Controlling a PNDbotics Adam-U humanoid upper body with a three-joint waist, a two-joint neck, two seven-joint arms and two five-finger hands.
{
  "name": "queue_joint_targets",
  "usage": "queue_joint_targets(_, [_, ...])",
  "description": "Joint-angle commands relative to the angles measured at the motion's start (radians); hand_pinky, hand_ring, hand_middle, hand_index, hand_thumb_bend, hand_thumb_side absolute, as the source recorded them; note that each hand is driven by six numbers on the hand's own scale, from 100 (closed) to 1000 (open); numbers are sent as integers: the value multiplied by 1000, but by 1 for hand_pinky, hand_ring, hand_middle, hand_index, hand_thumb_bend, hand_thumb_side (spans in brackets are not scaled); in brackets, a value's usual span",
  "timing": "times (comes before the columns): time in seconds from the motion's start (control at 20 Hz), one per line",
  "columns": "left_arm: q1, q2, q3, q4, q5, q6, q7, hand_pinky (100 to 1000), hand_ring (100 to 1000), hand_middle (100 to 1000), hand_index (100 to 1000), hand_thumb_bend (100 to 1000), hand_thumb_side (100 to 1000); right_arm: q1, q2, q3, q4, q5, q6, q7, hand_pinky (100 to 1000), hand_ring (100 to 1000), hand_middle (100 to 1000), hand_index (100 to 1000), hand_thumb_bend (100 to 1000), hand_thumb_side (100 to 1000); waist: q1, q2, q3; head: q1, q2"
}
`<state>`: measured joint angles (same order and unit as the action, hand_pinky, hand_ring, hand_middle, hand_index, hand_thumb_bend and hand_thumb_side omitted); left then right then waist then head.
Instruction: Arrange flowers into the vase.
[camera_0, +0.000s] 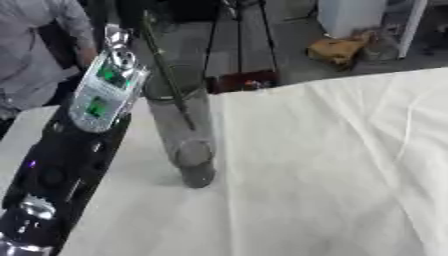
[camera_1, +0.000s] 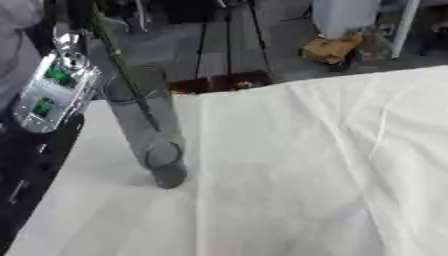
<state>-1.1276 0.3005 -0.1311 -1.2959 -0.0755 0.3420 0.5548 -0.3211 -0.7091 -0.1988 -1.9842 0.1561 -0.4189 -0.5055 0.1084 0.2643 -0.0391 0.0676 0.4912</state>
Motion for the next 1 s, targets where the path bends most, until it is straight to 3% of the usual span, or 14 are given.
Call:
queue_joint_targets(0.05, [-16, 36, 2, -16, -17, 5, -16, 100, 158, 236, 231, 100, 985, -8, -21, -14, -16, 1, 2, -3, 898, 1000, 822, 900, 100, 1000, -10, -22, 3, -4, -7])
queue_joint_targets(0.55, [-2, 50, -15, -10, -78, 38, -96, 100, 207, 284, 301, 100, 966, -6, -21, -14, -16, 0, 4, -6, 898, 1000, 822, 899, 100, 1000, -8, -28, 9, -8, -5])
queue_joint_targets(1.0, [12, 58, -20, -18, -122, 52, -158, 100, 307, 382, 382, 100, 969, -6, -21, -15, -16, 0, 4, -9, 897, 1000, 821, 898, 100, 1000, -11, -32, 11, -12, -10])
